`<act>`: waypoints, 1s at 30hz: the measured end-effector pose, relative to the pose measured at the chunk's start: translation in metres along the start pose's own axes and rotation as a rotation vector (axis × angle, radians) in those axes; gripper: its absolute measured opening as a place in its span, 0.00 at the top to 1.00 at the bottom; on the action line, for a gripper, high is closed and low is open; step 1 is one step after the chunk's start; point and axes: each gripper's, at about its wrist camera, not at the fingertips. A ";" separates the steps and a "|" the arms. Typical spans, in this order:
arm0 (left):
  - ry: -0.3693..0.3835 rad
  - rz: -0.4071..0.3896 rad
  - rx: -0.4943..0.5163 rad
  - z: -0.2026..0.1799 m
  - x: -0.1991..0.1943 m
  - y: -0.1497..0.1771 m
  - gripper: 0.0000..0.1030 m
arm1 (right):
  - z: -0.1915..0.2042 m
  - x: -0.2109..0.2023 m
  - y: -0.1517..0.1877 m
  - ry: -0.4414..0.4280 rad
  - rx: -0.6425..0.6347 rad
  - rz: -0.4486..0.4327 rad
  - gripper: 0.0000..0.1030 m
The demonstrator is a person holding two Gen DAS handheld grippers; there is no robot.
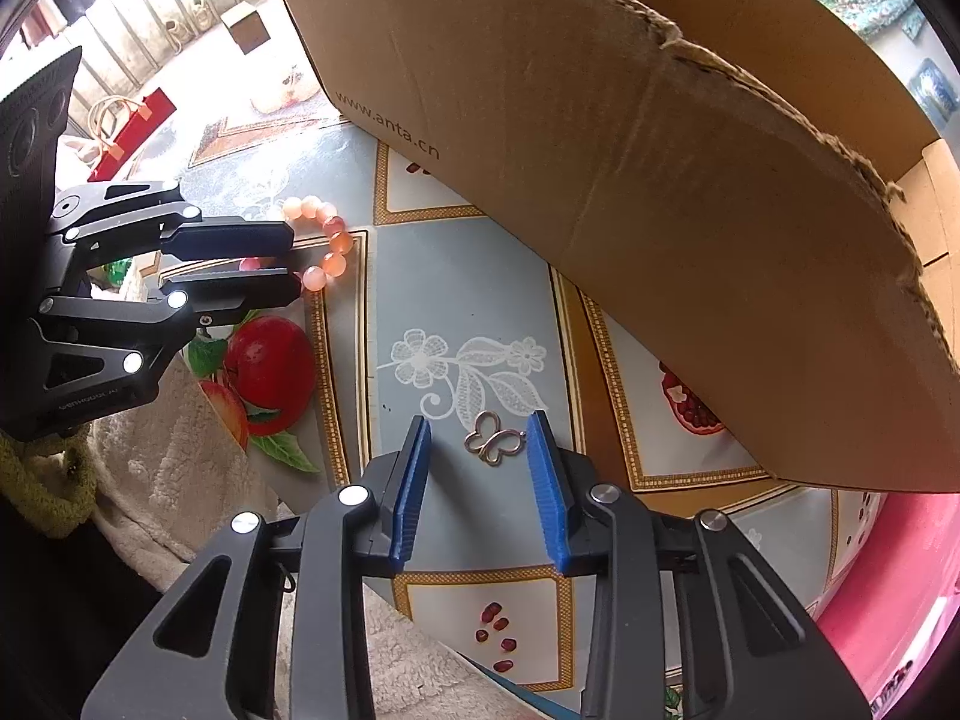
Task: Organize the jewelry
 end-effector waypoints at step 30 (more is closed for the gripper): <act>0.007 -0.002 -0.010 0.002 0.001 -0.001 0.78 | 0.009 0.005 -0.015 -0.010 -0.036 0.055 0.78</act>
Point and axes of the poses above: each gripper's, at about its wrist camera, not at the fingertips, and x roughly the way its jaws point, z to its left, y to its underside, and after that the axes turned 9 degrees about -z, right-handed
